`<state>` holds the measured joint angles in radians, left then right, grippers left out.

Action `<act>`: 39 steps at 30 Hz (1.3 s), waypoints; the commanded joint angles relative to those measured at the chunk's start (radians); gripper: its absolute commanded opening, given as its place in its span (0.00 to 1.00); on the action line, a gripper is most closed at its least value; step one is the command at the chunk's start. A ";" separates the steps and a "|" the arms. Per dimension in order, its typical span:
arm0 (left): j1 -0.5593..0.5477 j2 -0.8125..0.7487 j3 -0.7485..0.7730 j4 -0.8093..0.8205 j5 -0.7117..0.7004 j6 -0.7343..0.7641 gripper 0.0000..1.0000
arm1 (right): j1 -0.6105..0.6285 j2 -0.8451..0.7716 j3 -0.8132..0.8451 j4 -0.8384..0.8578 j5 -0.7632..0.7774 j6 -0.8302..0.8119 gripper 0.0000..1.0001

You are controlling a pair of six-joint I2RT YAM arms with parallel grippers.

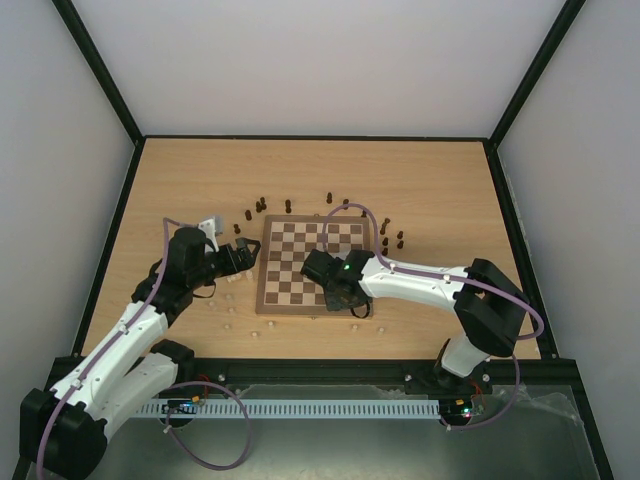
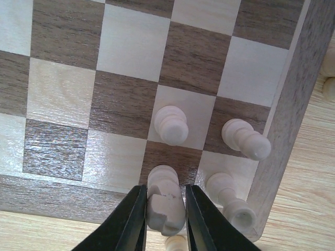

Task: Set up the chess pieces on the board
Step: Place the chess piece on the chessboard, then pick up the chess piece at the center of the board.

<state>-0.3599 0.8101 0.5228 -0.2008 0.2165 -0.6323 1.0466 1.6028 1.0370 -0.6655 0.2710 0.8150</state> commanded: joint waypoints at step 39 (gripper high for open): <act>-0.005 -0.102 0.057 -0.118 -0.065 -0.013 0.99 | -0.005 -0.428 -0.088 -0.017 -0.018 -0.098 0.82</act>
<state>-0.3618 0.7422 0.5556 -0.2649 0.1612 -0.6369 1.0462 1.2125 0.9882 -0.6548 0.2649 0.7341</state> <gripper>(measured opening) 0.995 0.797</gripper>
